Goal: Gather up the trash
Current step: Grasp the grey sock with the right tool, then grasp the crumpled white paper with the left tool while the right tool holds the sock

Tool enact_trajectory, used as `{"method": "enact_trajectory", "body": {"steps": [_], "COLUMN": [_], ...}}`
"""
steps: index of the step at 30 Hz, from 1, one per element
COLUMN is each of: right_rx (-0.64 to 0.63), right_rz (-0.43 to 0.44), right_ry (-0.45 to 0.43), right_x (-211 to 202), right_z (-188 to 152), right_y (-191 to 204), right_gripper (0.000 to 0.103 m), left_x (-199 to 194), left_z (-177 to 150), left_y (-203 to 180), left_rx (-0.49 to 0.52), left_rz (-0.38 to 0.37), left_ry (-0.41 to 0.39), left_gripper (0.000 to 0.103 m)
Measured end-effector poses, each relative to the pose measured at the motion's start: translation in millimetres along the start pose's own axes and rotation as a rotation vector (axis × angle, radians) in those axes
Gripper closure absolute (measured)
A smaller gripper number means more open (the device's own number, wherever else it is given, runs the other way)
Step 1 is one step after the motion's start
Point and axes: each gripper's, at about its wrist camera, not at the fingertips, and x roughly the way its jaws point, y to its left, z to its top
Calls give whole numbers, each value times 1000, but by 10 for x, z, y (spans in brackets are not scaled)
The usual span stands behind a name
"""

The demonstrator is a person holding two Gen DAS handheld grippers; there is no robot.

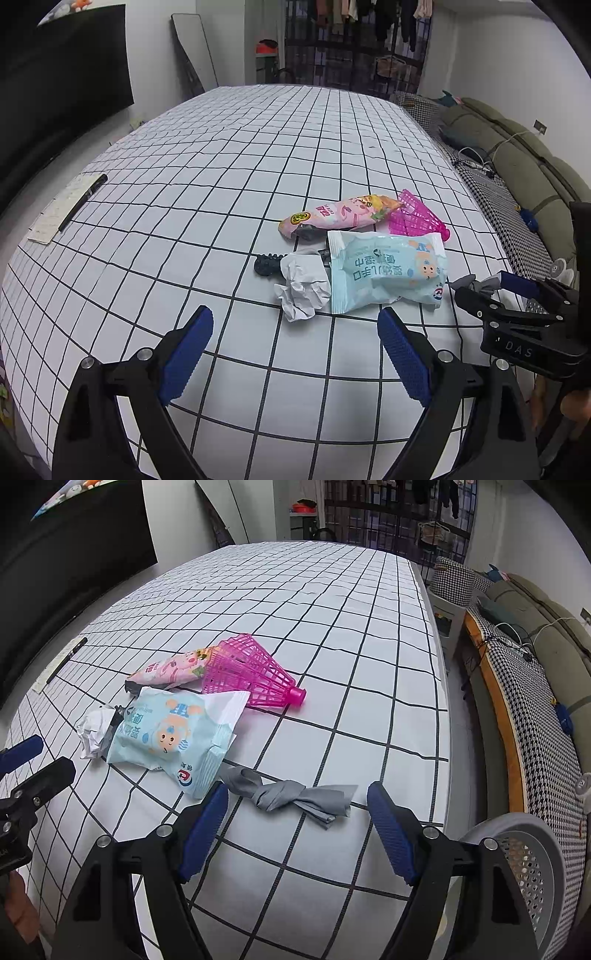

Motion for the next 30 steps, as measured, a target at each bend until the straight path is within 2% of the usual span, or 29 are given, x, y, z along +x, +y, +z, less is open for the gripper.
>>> {"method": "enact_trajectory", "body": {"steps": [6, 8, 10, 12, 13, 19, 30], "right_rx": [-21, -29, -37, -35, -34, 9, 141], "right_rz": [19, 24, 28, 43, 49, 87, 114], "right_ry": [8, 8, 4, 2, 5, -14, -73], "right_x": [50, 48, 36, 19, 19, -55, -340], "right_z": [1, -13, -17, -17, -16, -69, -221], "right_y": [52, 79, 96, 102, 105, 93, -43], "right_gripper": [47, 62, 64, 83, 86, 93, 93], "left_x": [-3, -5, -10, -15, -18, 4, 15], "left_z": [-12, -15, -11, -10, -11, -12, 11], "left_y": [14, 18, 19, 22, 23, 44, 128], "left_rx": [-4, -6, -8, -10, -11, -22, -46], "left_rz": [-3, -2, -1, 1, 1, 0, -1], "left_ry": [5, 6, 6, 5, 6, 16, 25], "left_gripper": [14, 14, 14, 14, 14, 14, 14]}}
